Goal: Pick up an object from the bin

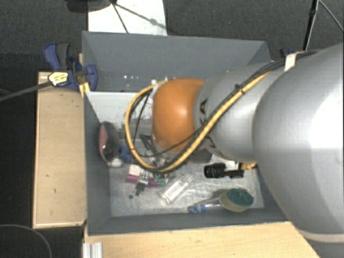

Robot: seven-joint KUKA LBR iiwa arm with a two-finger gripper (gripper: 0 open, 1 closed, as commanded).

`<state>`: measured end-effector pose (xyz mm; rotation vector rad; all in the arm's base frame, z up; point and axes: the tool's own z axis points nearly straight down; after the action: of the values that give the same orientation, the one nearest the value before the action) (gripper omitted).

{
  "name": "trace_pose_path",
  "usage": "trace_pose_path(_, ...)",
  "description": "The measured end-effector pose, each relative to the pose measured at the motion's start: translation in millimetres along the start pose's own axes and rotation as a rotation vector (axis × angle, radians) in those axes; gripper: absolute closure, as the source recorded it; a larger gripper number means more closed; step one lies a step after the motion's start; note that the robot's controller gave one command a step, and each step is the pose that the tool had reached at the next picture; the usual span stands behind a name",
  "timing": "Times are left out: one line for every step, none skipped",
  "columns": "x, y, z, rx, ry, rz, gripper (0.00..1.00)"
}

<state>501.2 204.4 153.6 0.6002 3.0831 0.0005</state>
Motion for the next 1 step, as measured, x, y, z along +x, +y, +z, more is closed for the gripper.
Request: trace_pose_path(-13.2, -23.5, 73.5, 0.004, 0.002, 0.098, 0.00)
